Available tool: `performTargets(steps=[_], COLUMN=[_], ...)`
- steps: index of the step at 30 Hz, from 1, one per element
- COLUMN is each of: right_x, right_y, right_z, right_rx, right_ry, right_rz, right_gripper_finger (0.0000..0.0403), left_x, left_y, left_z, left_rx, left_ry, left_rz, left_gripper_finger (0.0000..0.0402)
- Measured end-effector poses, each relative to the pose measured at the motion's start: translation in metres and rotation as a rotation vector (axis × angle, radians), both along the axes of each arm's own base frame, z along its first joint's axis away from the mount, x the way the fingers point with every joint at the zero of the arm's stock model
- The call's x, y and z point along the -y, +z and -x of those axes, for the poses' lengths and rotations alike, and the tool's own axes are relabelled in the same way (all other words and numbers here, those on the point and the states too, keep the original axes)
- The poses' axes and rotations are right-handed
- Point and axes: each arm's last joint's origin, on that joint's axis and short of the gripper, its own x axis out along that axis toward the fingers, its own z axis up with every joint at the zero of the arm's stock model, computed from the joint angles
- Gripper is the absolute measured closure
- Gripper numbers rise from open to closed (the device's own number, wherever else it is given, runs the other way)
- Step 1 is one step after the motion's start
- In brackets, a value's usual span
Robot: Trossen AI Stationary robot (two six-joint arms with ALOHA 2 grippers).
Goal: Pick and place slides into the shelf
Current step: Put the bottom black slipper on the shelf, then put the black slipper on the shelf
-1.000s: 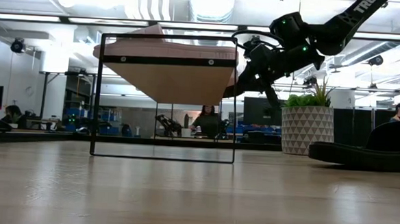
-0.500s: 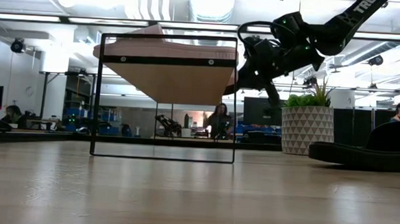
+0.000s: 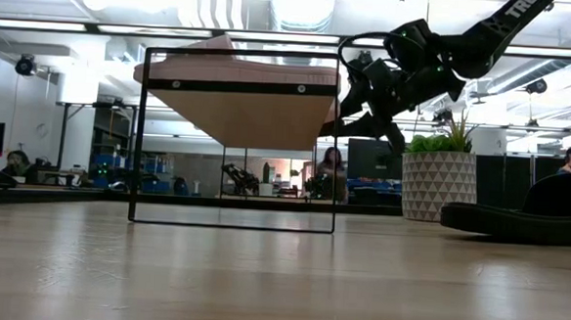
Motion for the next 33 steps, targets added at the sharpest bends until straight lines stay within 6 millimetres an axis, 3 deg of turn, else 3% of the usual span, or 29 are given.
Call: performTargets(steps=[8, 15, 27, 33], right_x=[-0.003, -0.014, -0.032, -0.033], right_y=[0.011, 0.023, 0.061, 0.064], right_z=[0.004, 0.017, 0.048, 0.051], right_rx=[0.042, -0.012, 0.147, 0.187], right_ry=[-0.043, -0.102, -0.315, -0.357], right_rz=[-0.077, -0.085, -0.465, -0.579], right_gripper_finger=[0.022, 0.0214, 0.0214, 0.0213], left_x=[0.0, -0.001, 0.0, 0.001], left_y=[0.0, 0.0, -0.001, 0.0], left_z=[0.0, 0.0, -0.004, -0.01], left_rx=[0.004, 0.003, -0.01, 0.013], left_ry=[0.001, 0.019, 0.019, 0.018], left_rz=[0.001, 0.003, 0.001, 0.006], left_gripper_finger=[0.0187, 0.0187, 0.0187, 0.0187])
